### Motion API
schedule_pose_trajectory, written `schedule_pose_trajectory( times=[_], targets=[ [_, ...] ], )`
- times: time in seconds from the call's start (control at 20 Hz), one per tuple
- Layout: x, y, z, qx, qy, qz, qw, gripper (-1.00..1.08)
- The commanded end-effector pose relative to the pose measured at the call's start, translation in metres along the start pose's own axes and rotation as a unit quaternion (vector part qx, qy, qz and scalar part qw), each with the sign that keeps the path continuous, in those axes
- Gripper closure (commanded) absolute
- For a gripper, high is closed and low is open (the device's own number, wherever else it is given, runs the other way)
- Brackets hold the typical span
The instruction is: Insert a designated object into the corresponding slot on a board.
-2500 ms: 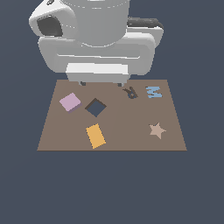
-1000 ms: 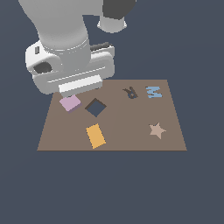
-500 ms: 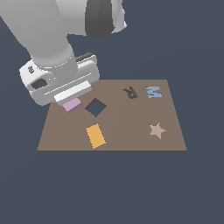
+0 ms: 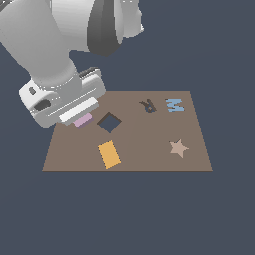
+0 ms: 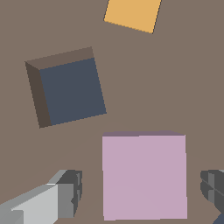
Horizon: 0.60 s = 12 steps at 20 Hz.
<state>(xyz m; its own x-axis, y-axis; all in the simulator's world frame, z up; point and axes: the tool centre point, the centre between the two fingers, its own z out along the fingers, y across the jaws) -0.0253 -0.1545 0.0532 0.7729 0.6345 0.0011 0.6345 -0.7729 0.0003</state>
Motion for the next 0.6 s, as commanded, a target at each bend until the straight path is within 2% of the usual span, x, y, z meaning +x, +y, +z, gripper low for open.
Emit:
schedule_pose_trajectory(
  times=[0.0,0.55],
  targets=[
    [-0.001,0.002,0.002,0.000,0.000,-0.007,1.0000,-0.92],
    [-0.001,0.003,0.018,0.000,-0.001,-0.009,1.0000,-0.92]
  ],
)
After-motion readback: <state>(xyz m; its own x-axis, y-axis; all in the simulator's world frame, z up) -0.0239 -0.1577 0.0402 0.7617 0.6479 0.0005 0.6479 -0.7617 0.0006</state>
